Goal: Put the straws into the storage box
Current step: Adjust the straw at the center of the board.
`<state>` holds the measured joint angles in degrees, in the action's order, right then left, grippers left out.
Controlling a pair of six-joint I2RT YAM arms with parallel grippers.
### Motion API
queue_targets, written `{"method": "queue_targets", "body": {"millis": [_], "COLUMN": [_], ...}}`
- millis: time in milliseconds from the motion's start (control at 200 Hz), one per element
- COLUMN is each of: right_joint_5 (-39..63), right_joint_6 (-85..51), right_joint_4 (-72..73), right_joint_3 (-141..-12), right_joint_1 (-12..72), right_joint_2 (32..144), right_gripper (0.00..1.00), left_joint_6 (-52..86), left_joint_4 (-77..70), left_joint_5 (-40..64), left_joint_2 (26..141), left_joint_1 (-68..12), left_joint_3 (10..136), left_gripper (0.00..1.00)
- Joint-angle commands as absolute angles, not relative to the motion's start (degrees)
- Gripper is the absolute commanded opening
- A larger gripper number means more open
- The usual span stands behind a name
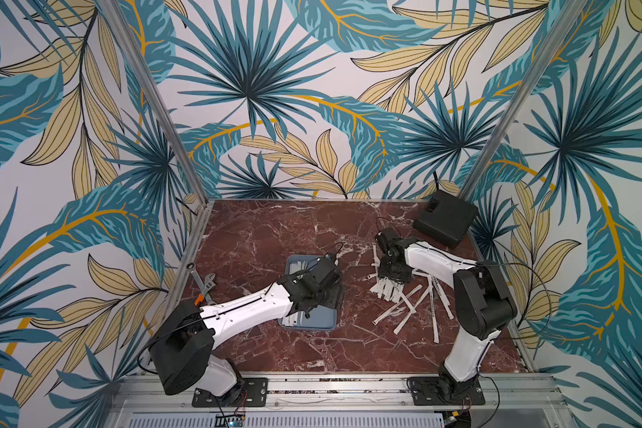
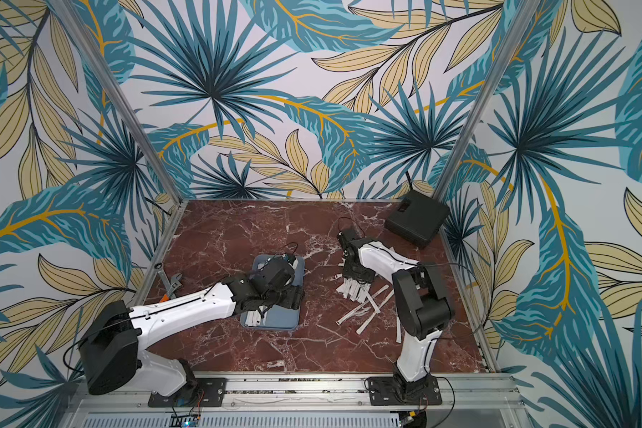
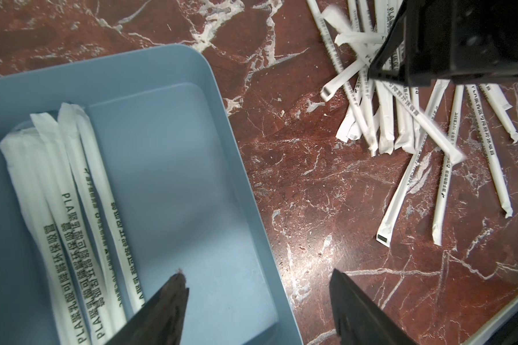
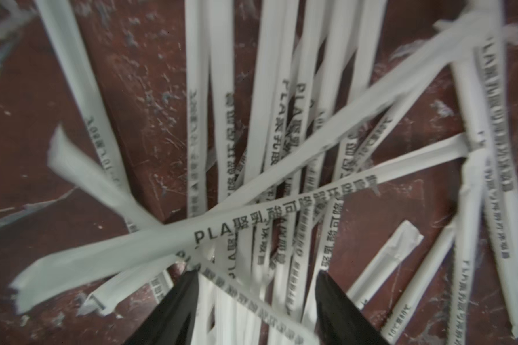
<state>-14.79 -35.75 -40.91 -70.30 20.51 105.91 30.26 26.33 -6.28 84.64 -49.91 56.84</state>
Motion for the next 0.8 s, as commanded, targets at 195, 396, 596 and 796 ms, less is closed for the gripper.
{"method": "queue_targets", "body": {"millis": [195,396,596,796], "right_joint_5": [-9.5,-11.4,-10.6,-7.3], "right_joint_6": [-33.3,-35.7,-42.9,-44.1], "right_joint_4": [-40.1,-43.5,-43.5,-43.7], "right_joint_3": [-69.5,-71.6,-73.9,-72.9], "right_joint_1": [22.2,30.4,38.0,38.6], "right_joint_2": [106.1,104.3,104.9,99.3], "right_gripper": [0.33,0.20,0.24,0.47], "left_joint_6": [29.1,28.9,29.4,29.1], "left_joint_4": [26.7,27.3,28.4,30.6], "left_joint_5": [-8.6,-9.5,-10.2,-10.8], "left_joint_2": [82.9,81.4,78.9,74.3], "left_joint_1": [-49.9,-49.1,-47.8,-45.0], "left_joint_3": [58.4,57.6,55.9,53.5], "left_gripper": [0.80,0.81,0.81,0.81]}}
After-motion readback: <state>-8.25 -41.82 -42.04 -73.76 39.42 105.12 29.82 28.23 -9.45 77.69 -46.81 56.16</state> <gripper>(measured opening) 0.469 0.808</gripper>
